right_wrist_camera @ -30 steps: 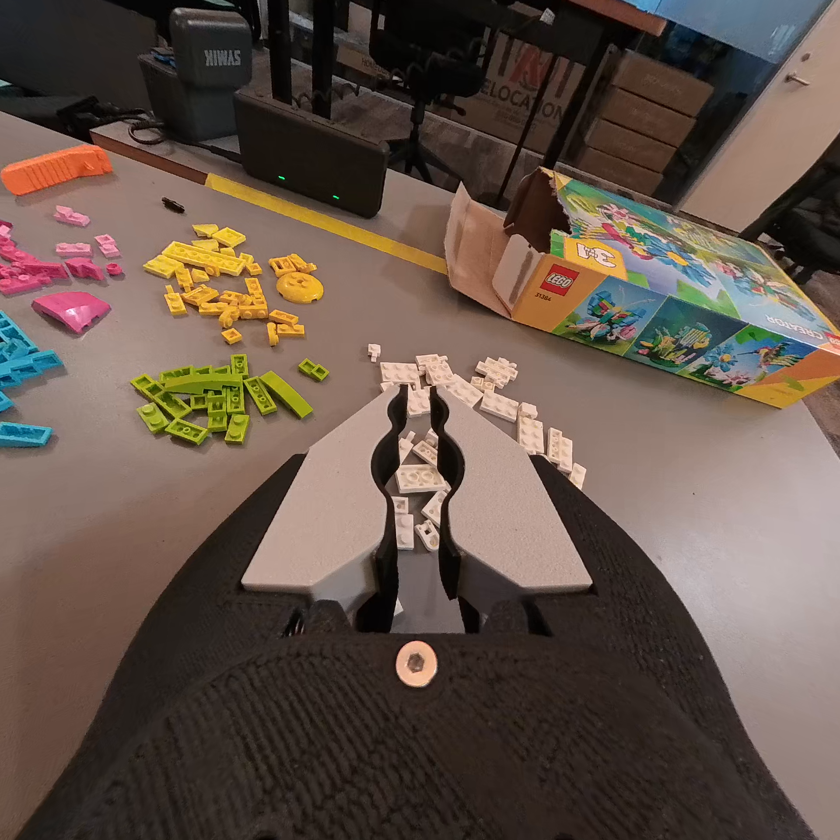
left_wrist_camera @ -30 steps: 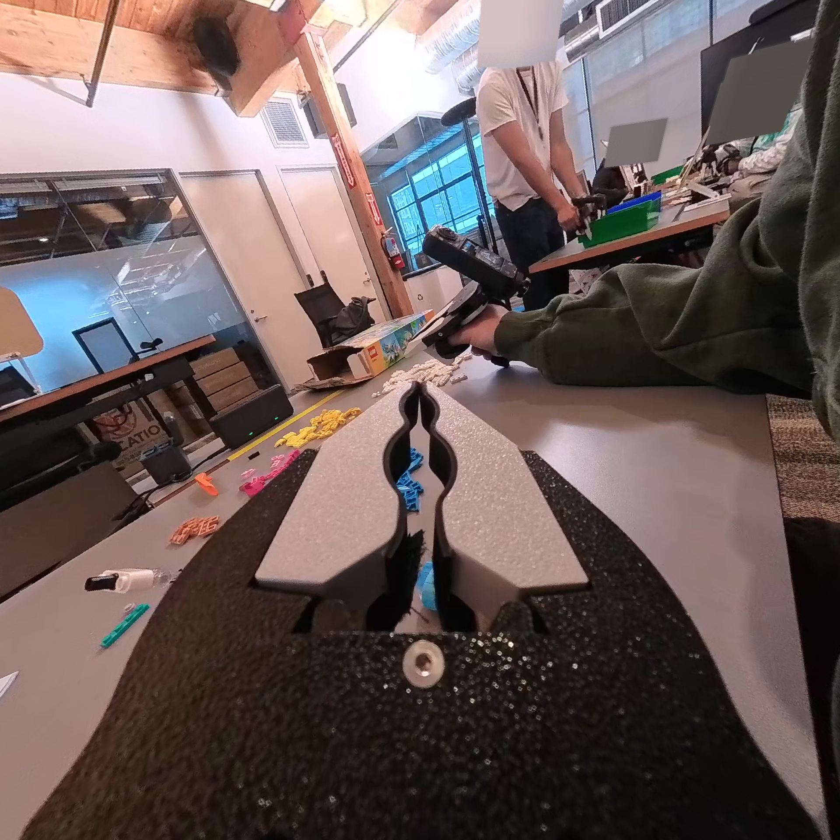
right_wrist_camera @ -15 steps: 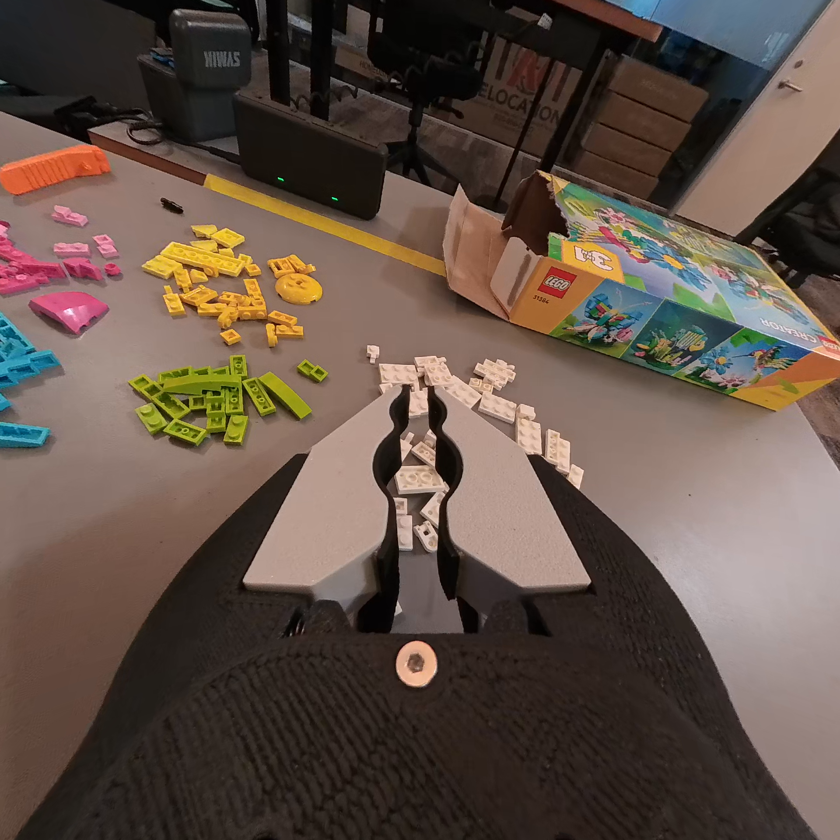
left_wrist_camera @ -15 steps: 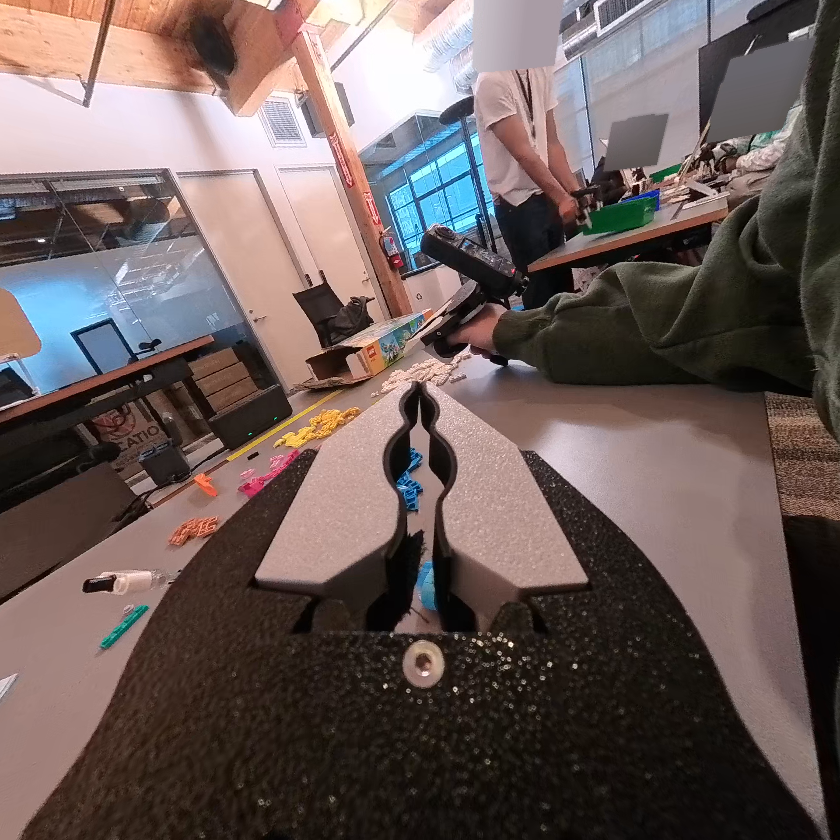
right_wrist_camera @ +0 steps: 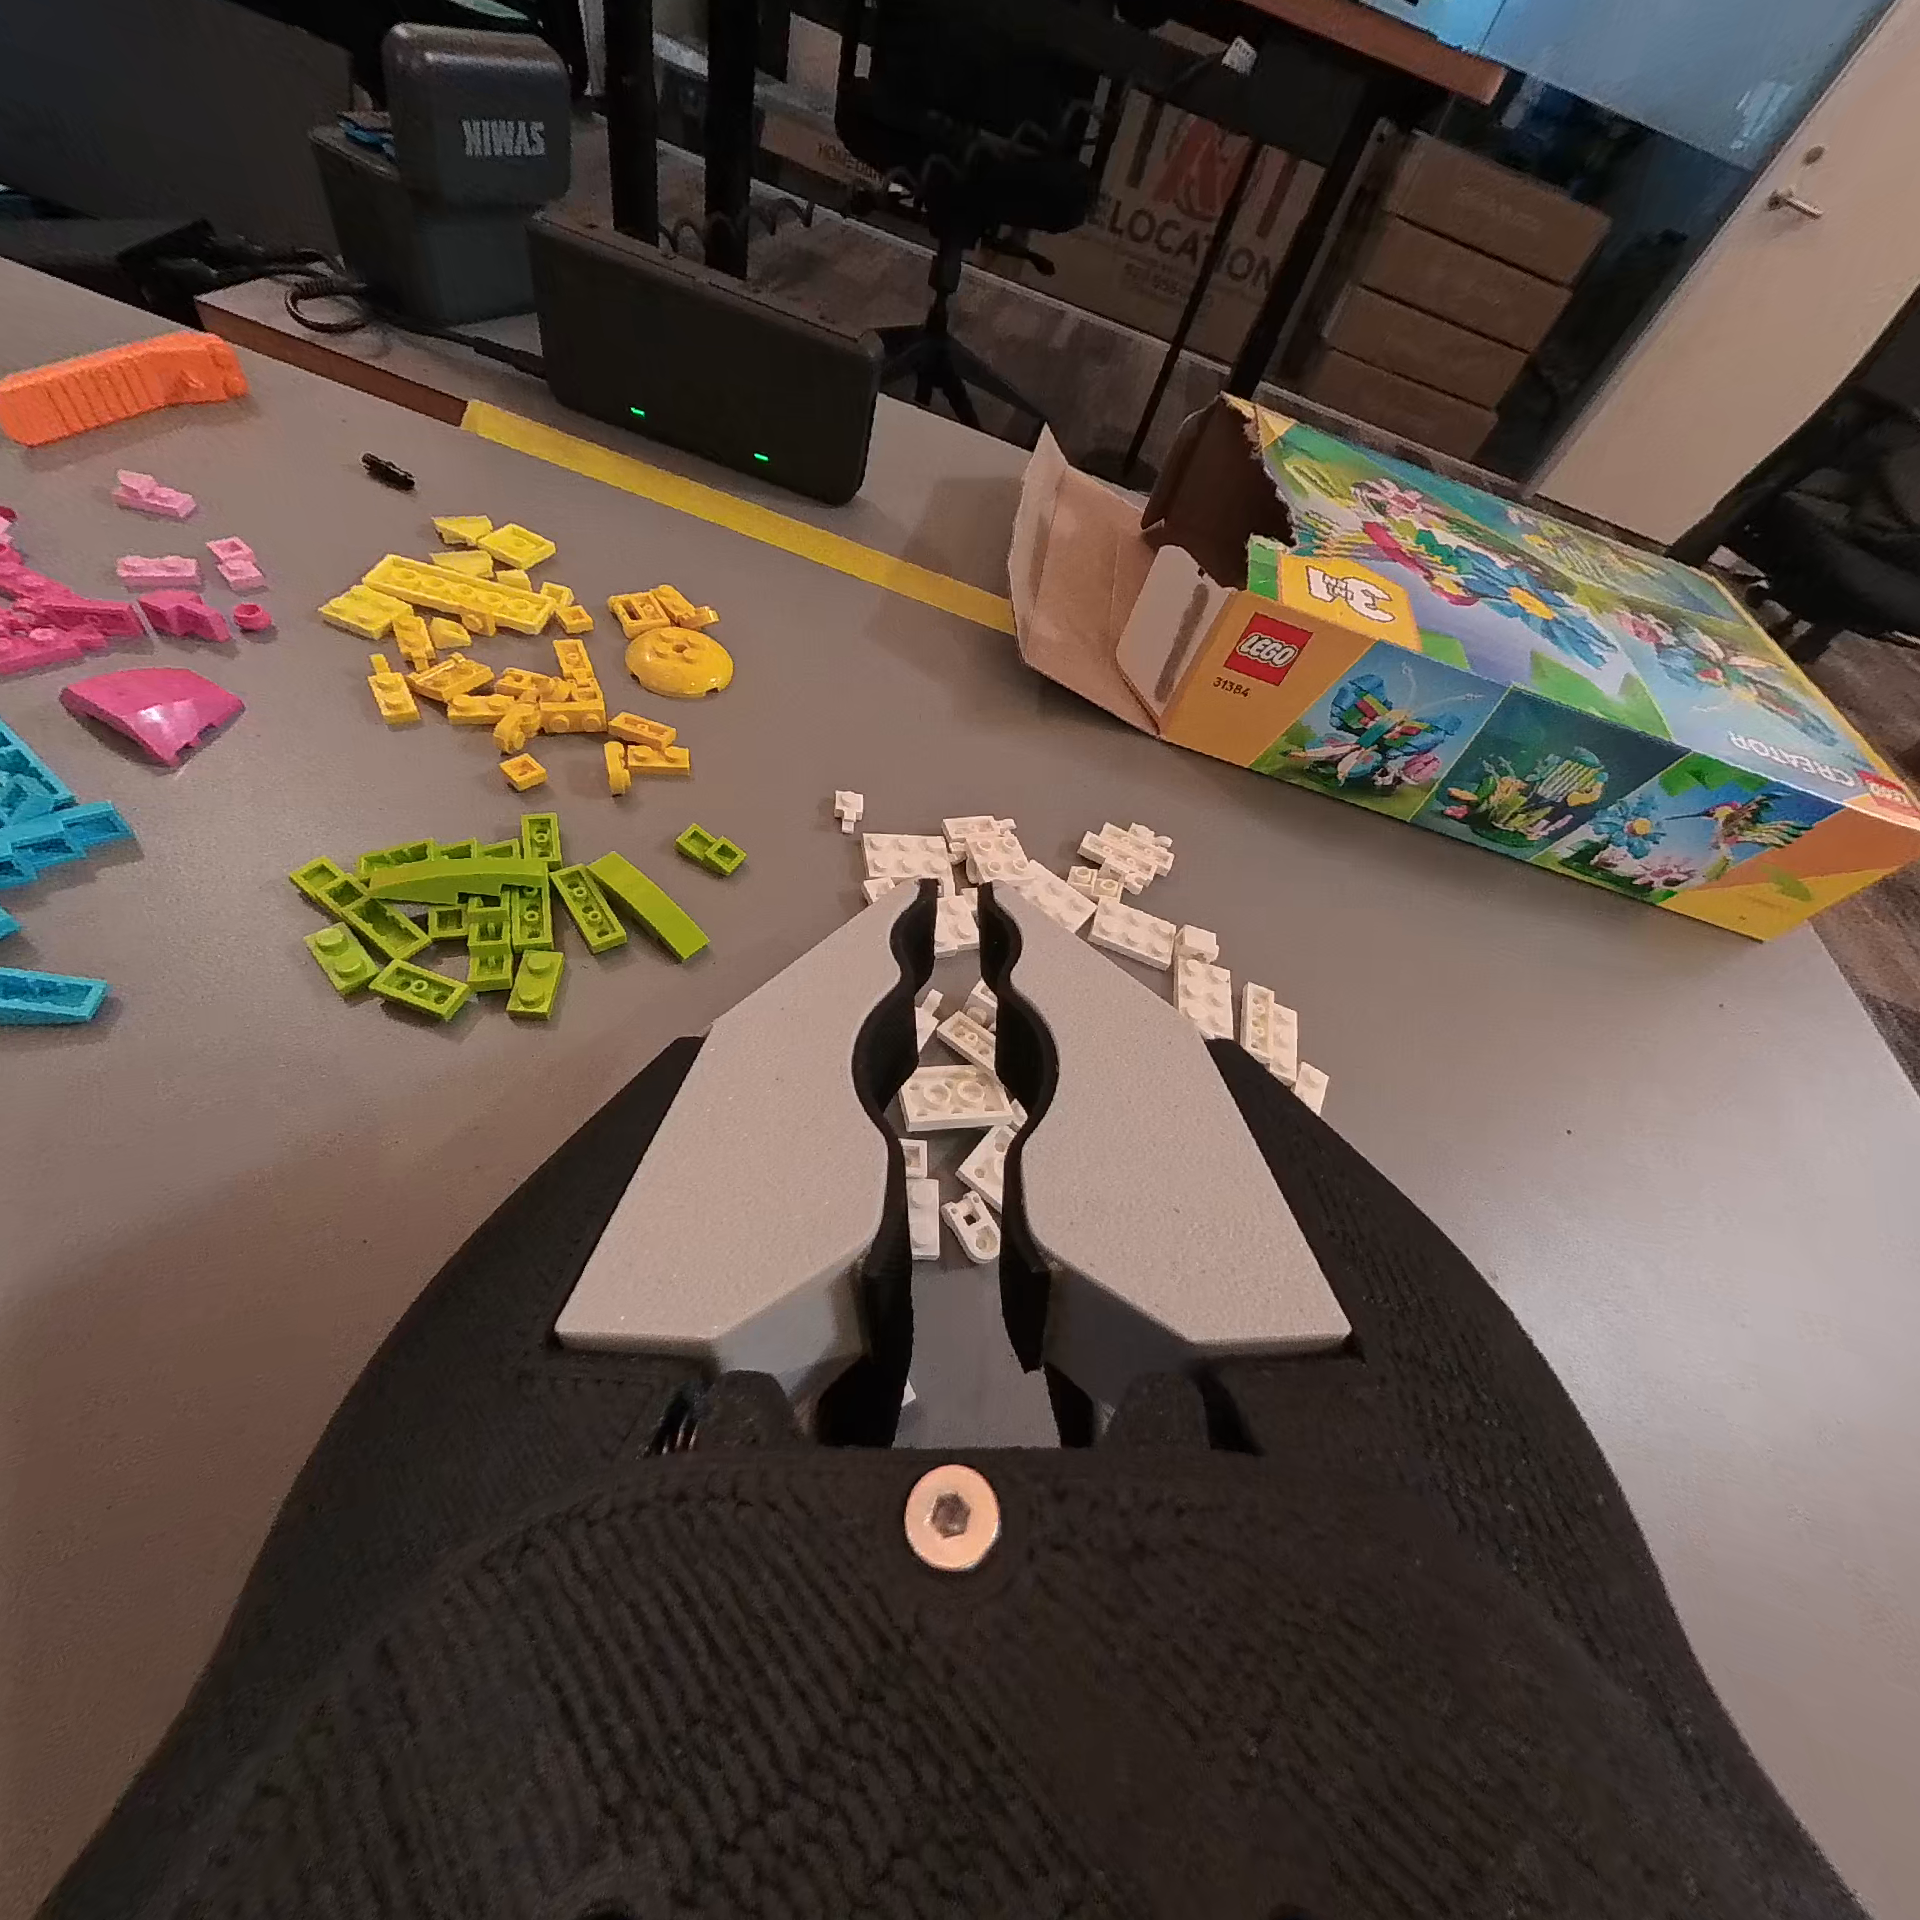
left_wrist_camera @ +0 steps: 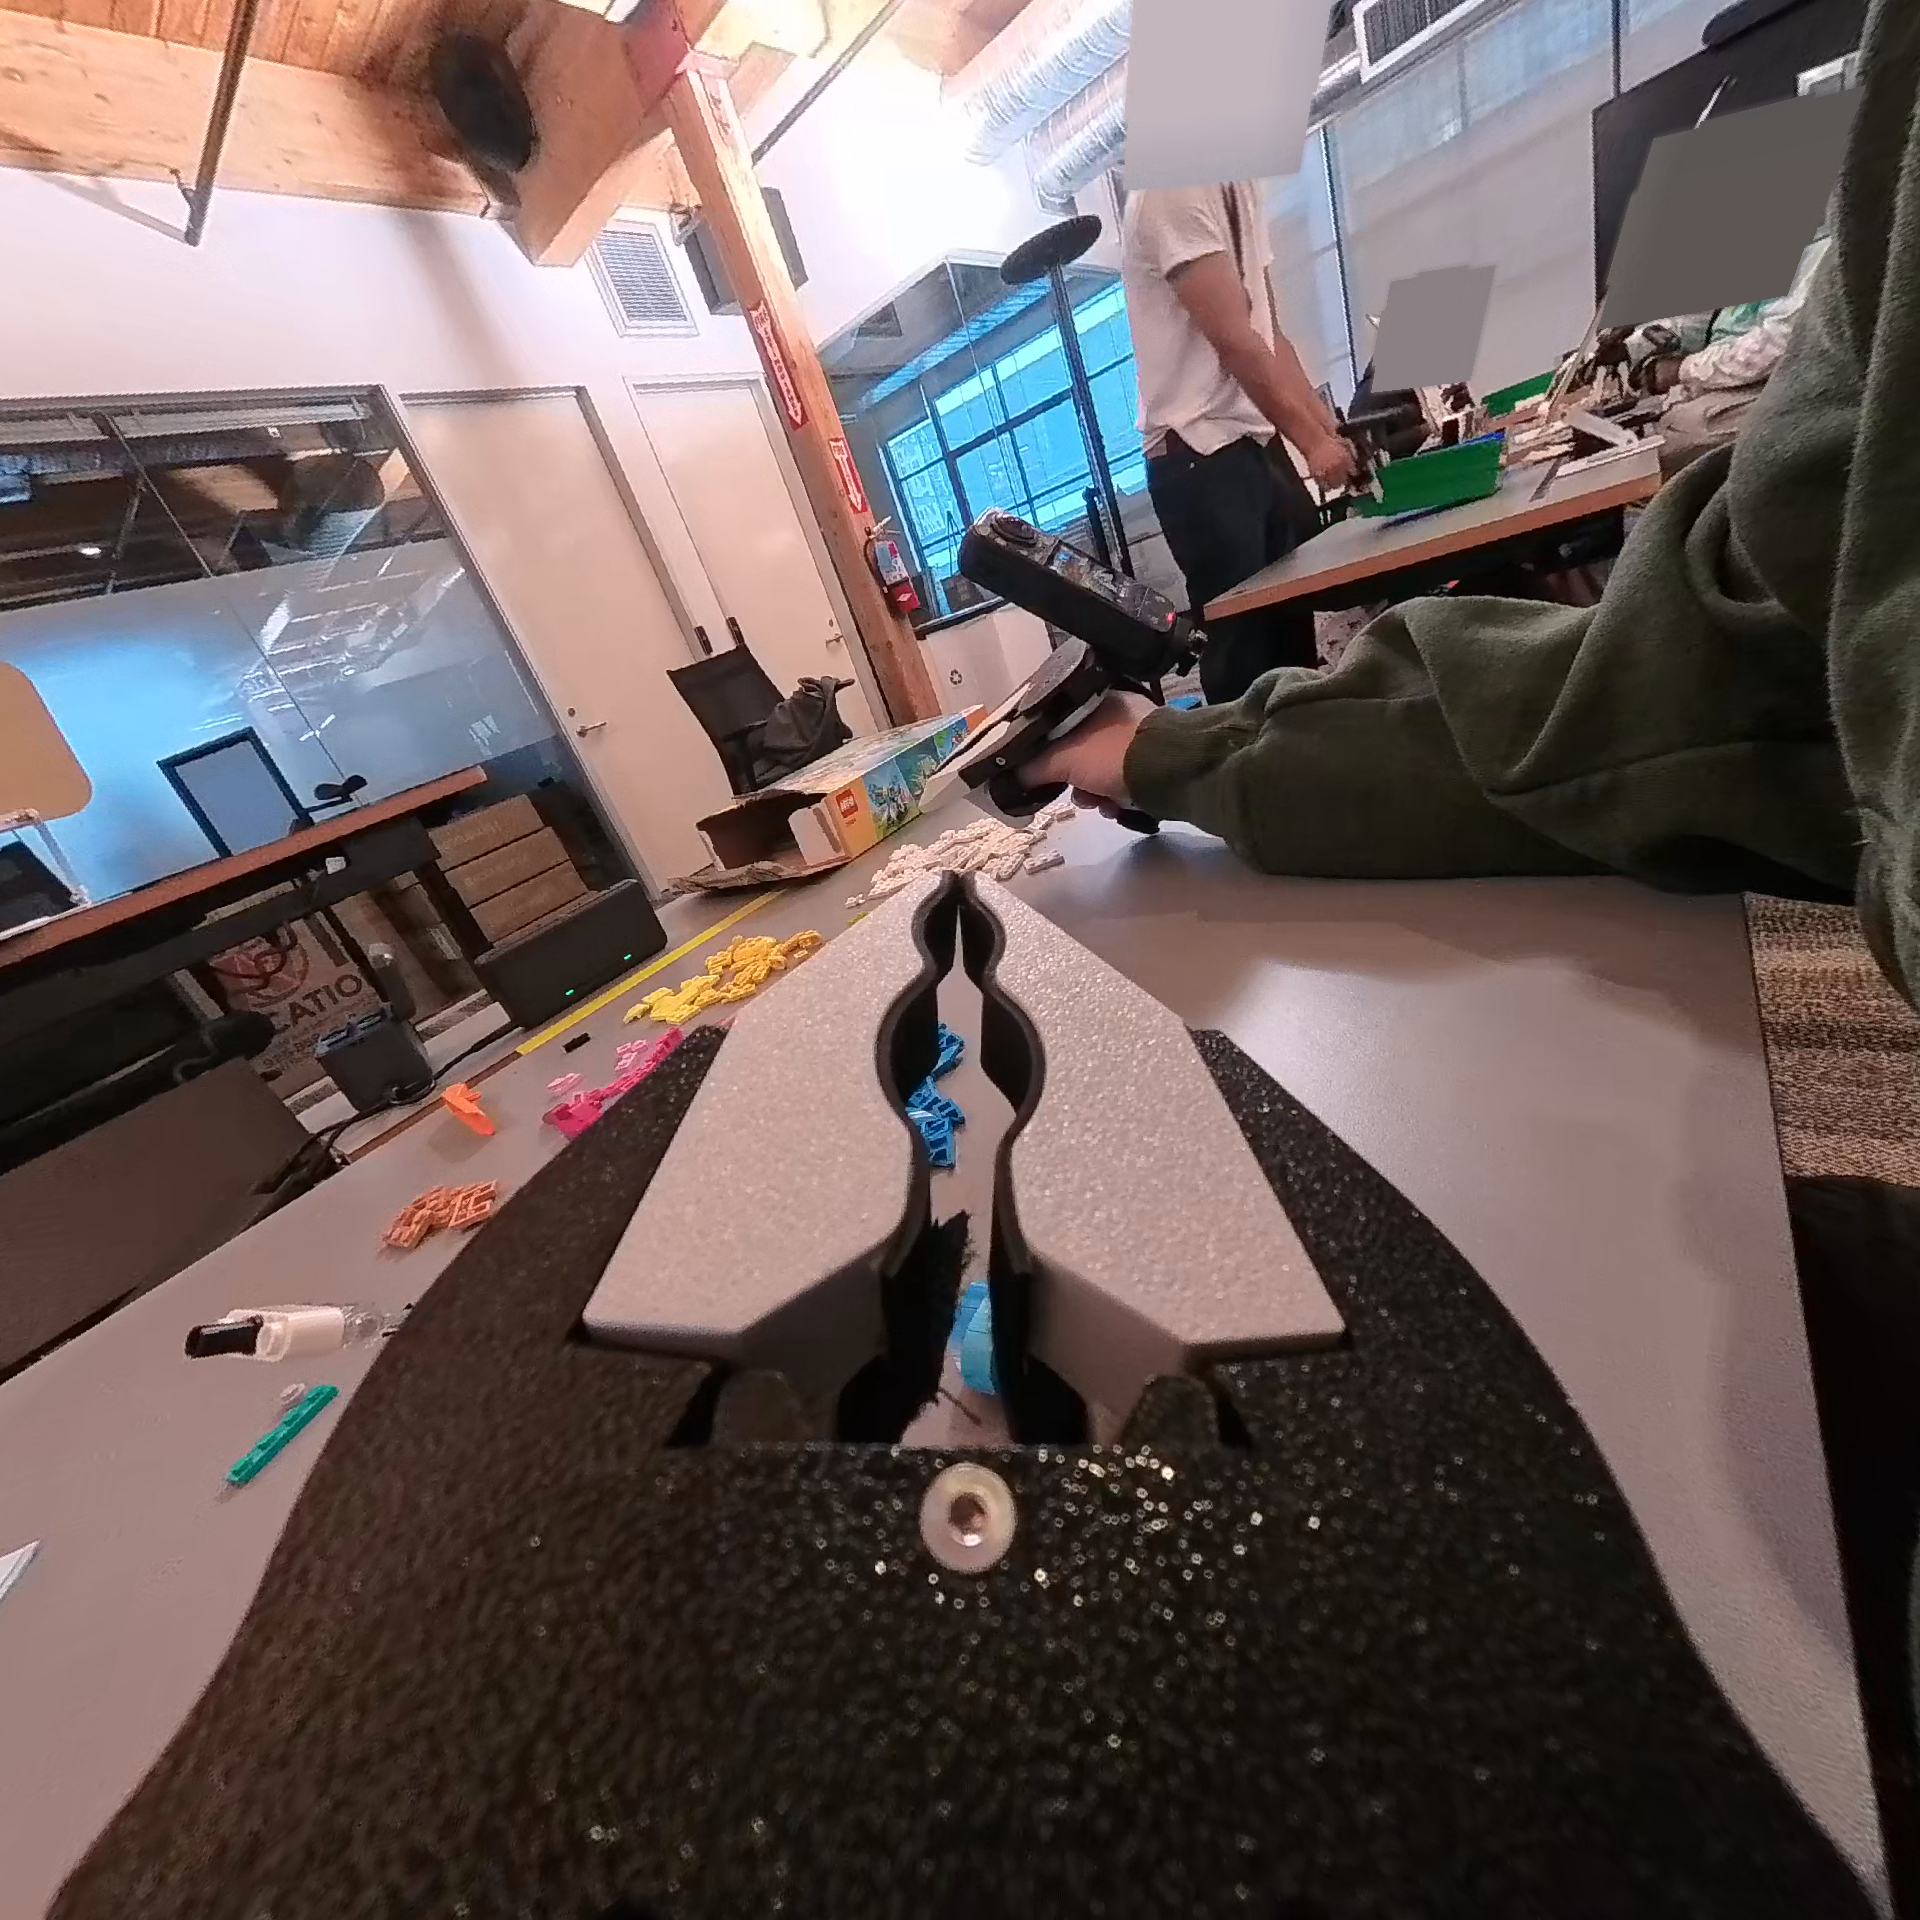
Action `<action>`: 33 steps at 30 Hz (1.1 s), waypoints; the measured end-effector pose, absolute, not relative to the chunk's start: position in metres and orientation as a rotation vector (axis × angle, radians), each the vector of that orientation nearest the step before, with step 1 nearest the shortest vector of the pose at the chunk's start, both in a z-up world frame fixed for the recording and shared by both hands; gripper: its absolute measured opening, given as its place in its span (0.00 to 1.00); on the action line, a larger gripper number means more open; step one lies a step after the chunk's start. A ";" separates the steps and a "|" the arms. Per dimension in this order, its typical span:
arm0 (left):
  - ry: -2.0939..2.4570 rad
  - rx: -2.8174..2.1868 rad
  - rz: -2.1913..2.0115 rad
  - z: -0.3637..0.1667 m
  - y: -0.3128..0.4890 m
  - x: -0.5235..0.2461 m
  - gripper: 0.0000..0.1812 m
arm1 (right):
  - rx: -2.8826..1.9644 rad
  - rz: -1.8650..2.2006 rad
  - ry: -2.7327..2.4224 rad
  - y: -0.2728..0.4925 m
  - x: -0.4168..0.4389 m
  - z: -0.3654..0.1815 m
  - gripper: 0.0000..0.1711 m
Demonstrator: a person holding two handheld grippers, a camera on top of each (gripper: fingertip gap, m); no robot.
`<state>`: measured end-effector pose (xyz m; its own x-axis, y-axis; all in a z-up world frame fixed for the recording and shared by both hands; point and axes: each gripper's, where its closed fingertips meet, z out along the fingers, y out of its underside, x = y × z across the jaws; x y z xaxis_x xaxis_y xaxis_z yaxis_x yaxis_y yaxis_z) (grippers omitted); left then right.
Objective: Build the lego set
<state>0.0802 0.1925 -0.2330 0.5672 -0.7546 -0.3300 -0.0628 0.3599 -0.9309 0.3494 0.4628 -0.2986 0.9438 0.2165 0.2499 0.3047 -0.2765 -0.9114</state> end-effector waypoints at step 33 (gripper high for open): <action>0.875 -1.139 -0.545 -0.234 0.192 0.080 0.00 | -1.898 0.071 -0.385 0.432 0.424 -0.292 0.03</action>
<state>0.0798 0.1925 -0.2342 0.5656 -0.7621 -0.3153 -0.0535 0.3477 -0.9361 0.4236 0.4317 -0.2920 0.9445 0.2989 0.1364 0.2301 -0.3054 -0.9240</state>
